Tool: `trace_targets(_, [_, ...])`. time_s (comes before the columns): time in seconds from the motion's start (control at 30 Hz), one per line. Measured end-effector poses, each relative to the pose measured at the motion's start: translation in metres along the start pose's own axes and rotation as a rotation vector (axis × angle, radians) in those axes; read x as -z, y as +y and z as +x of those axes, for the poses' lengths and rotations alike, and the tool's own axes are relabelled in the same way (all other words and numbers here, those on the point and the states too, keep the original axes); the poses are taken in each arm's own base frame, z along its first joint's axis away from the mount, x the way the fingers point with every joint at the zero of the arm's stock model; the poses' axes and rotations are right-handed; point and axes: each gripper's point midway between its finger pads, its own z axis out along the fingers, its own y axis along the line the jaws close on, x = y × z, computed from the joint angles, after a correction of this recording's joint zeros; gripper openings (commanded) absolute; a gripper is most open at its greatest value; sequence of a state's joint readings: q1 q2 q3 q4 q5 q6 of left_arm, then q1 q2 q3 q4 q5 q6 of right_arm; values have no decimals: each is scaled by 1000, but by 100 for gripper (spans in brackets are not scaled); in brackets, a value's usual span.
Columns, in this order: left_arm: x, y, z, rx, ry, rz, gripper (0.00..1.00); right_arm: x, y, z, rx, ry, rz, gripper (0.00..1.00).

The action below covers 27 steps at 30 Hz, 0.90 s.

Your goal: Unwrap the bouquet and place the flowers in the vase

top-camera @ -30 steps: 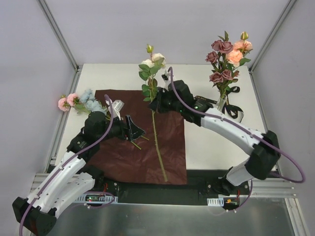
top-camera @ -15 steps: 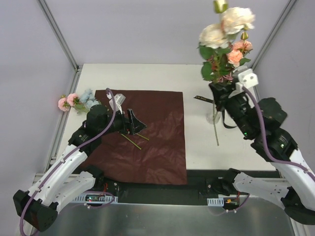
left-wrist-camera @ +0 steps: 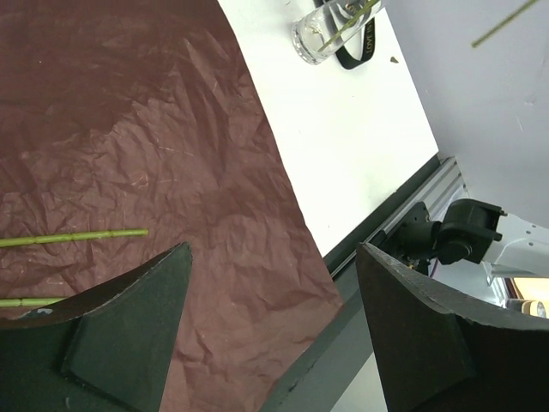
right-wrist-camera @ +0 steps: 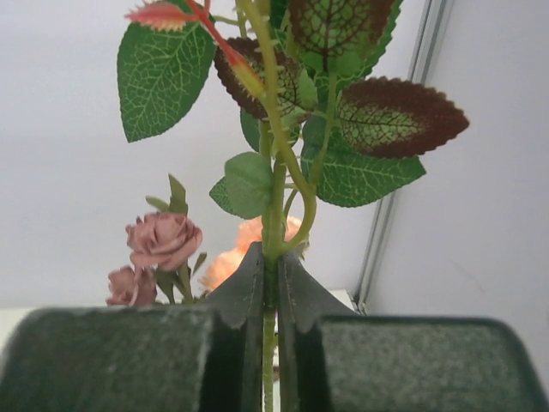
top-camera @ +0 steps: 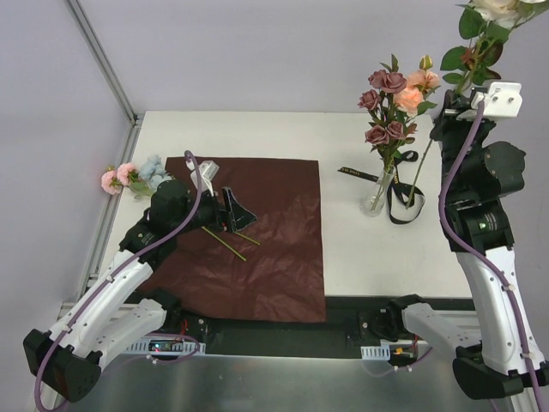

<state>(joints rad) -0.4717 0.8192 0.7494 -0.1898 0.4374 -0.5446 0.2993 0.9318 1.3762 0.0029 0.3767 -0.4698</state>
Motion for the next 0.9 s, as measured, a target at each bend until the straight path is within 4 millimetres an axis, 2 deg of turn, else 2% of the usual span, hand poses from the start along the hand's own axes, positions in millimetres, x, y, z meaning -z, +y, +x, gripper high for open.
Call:
trace_targets(0.37, [9, -7, -3, -14, -36, 24, 77, -31, 1, -32, -94, -181, -17, 1])
trace_targets(0.63, [8, -7, -3, -14, -34, 22, 81, -48, 15, -25, -86, -187, -66, 1])
trace_targets(0.9, [9, -5, -1, -8, -25, 15, 83, -51, 18, -29, -88, -212, -84, 1])
